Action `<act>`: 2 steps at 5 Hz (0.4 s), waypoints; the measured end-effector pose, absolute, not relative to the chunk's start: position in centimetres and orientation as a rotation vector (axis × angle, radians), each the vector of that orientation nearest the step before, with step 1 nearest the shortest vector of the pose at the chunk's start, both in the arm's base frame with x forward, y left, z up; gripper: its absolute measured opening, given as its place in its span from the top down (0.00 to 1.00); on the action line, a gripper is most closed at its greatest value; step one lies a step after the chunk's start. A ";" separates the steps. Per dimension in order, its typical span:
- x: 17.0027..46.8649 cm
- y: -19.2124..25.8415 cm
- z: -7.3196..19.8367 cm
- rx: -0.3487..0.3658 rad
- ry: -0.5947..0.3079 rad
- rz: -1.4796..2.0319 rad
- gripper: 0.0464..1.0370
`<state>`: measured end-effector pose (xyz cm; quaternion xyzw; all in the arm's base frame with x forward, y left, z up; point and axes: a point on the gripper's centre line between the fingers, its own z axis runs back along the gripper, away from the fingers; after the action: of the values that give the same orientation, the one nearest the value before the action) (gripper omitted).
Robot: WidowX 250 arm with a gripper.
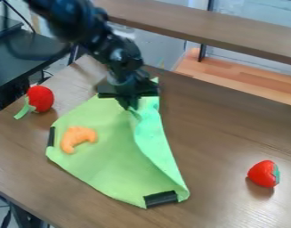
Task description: Folds the cloth from right to left
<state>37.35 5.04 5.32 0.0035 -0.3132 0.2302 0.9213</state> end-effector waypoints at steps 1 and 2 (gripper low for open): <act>35.7 7.7 6.1 0.003 -0.658 0.475 0.99; 33.8 10.2 6.3 0.000 -0.668 0.456 0.99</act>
<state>33.82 10.17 6.26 0.0002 -0.3252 0.2220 0.9192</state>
